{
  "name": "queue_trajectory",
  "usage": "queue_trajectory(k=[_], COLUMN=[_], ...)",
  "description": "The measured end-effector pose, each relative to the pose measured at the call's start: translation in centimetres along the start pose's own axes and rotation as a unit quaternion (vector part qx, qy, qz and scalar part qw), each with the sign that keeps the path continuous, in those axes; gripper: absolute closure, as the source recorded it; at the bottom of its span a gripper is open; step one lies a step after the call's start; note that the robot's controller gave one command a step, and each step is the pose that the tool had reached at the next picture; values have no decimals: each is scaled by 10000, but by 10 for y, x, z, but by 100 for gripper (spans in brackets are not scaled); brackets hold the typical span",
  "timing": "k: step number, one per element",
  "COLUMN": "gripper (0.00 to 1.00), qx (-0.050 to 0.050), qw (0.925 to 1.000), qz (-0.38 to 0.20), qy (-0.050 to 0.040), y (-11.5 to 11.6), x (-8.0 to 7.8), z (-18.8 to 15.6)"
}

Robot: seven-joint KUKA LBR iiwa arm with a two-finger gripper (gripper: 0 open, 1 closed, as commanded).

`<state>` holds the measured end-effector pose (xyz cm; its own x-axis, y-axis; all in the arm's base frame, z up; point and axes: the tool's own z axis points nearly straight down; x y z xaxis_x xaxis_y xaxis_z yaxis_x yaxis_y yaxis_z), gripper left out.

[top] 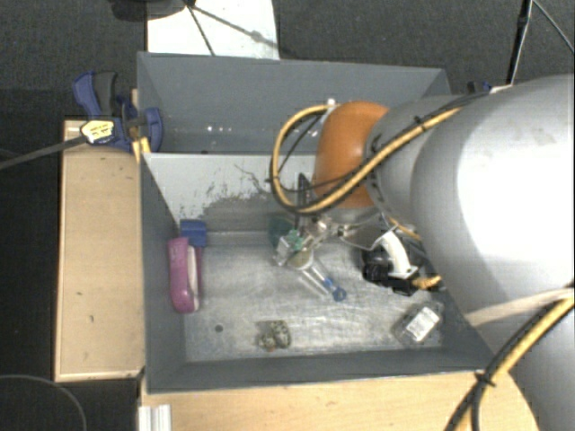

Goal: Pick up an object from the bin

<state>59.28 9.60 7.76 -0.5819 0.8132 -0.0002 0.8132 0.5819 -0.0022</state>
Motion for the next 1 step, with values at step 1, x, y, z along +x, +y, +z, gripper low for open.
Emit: queue_trajectory(k=[1], gripper=[100], qx=[-48], qw=[10000], qz=[-45], qy=[-19], y=[1], x=[-1], z=[-74])
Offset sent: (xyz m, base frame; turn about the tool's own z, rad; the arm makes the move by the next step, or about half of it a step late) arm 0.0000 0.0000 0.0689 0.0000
